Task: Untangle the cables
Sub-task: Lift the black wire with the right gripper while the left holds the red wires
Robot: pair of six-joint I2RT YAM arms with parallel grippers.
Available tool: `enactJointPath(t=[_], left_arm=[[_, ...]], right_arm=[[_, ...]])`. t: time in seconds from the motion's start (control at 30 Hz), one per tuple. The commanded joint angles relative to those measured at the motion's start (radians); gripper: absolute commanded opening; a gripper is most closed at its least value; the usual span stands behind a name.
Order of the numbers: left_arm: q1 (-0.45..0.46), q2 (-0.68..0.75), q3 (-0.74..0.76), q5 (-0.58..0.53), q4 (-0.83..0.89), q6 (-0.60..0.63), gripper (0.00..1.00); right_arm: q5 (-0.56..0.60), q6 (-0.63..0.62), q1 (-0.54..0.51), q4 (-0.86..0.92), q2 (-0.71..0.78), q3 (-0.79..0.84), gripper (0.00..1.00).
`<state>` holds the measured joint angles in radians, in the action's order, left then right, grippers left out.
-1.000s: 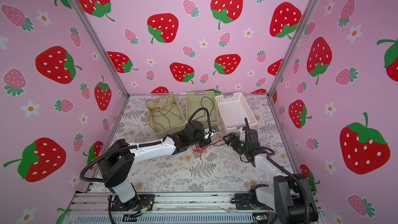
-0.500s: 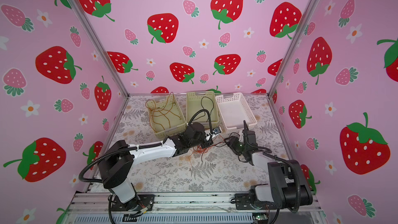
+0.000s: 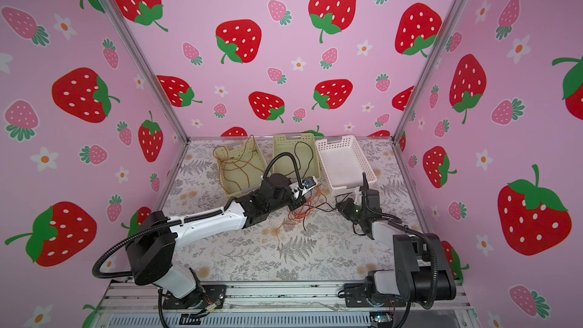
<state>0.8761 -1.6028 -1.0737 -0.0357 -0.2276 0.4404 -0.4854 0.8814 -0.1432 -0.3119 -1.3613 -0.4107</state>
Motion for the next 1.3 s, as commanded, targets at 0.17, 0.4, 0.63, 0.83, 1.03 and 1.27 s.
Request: enactJointPath(t=[0.17, 0.4, 0.63, 0.83, 1.03, 1.27], left_arm=[[-0.088, 0.128, 0.063, 0.014, -0.059, -0.058, 0.00], [-0.179, 0.255, 0.172, -0.001, -0.070, -0.103, 0.00], [-0.218, 0.321, 0.238, -0.003, -0.066, -0.130, 0.00], [-0.224, 0.346, 0.273, 0.003, -0.064, -0.138, 0.00], [-0.225, 0.341, 0.279, 0.135, -0.010, -0.137, 0.00], [-0.187, 0.263, 0.276, 0.323, 0.025, -0.155, 0.00]], right_arm=[[0.053, -0.129, 0.077, 0.106, -0.001, -0.049, 0.03], [0.074, -0.187, 0.131, 0.150, -0.007, -0.071, 0.02], [0.098, -0.248, 0.187, 0.209, -0.008, -0.100, 0.02], [0.142, -0.315, 0.286, 0.291, 0.054, -0.136, 0.02], [0.168, -0.382, 0.346, 0.352, 0.138, -0.203, 0.01], [0.024, -0.480, 0.346, 0.350, 0.262, -0.332, 0.00]])
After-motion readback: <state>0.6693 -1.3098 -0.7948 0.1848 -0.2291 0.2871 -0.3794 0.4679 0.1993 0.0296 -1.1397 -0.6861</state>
